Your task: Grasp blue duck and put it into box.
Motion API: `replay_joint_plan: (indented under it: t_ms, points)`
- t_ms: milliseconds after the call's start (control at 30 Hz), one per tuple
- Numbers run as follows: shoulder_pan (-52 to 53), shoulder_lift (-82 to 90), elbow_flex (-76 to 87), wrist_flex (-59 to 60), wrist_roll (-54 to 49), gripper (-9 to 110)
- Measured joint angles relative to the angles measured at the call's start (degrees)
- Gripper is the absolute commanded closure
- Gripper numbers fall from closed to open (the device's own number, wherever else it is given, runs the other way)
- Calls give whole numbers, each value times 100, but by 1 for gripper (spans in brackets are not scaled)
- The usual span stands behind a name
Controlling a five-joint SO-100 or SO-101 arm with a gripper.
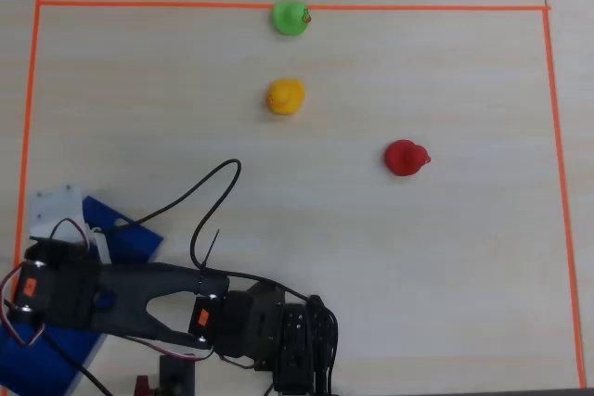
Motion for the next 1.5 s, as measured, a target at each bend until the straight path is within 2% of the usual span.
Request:
replay_joint_plan:
  t_ms: [133,267,600,767,1067,1300,1500]
  points:
    - [1011,167,-167,0,-114,101]
    - [2540,1187,378,-308,-729,101]
    - [6135,5423,4482,-3630,-2593,101]
    - [7400,7436,6864,-5071,-3313,101]
    - [7998,9870,10204,-5467,-3832,101]
    - [8016,10854,11171,-4922,-4052,101]
    - [8068,10925,11505,-4333,-4421,101]
